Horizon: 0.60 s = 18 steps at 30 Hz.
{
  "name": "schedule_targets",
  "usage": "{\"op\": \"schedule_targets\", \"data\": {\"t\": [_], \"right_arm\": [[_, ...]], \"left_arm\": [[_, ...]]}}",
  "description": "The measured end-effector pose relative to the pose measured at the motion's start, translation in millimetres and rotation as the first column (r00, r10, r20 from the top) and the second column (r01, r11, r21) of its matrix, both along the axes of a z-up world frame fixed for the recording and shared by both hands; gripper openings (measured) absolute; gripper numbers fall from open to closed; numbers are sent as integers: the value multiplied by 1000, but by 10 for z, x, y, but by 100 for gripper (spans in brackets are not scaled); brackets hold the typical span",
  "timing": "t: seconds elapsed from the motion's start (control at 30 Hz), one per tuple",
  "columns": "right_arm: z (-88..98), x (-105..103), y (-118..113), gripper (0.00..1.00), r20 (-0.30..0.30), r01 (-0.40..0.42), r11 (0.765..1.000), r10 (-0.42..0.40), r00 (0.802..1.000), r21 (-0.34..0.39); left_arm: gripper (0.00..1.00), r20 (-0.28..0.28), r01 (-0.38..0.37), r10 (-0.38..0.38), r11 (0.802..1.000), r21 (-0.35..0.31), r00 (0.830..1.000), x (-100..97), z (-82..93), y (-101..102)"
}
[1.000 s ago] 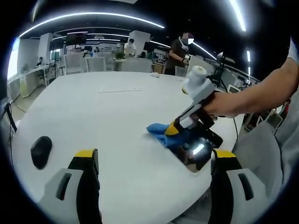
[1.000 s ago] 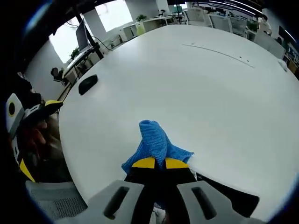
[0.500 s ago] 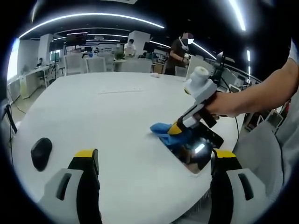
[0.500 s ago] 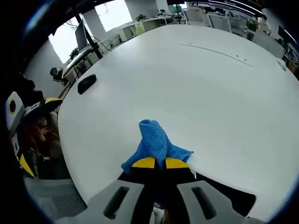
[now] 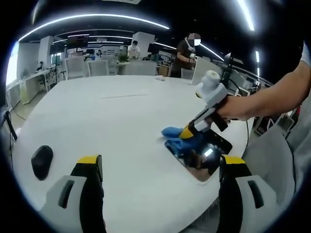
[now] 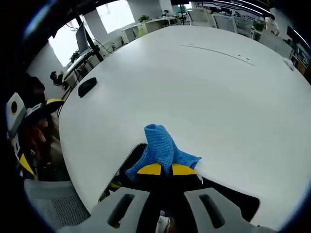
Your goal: Wipe the mirror surface with the cleaning cloth until all visible marks leave the cleaned area.
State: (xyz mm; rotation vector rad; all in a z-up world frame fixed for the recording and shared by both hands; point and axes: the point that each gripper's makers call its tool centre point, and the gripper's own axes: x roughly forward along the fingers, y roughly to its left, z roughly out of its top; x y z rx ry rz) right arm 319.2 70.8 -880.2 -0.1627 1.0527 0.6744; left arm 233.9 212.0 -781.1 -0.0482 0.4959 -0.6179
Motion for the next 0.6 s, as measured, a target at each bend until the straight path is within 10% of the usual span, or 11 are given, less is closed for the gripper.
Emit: {"op": "schedule_targets", "data": {"t": [0.6], "right_arm": [[3, -45, -337, 0, 0, 34, 999, -34, 999, -30]], "left_arm": [[99, 10, 21, -21, 1000, 13, 1000, -37, 90, -117]]}}
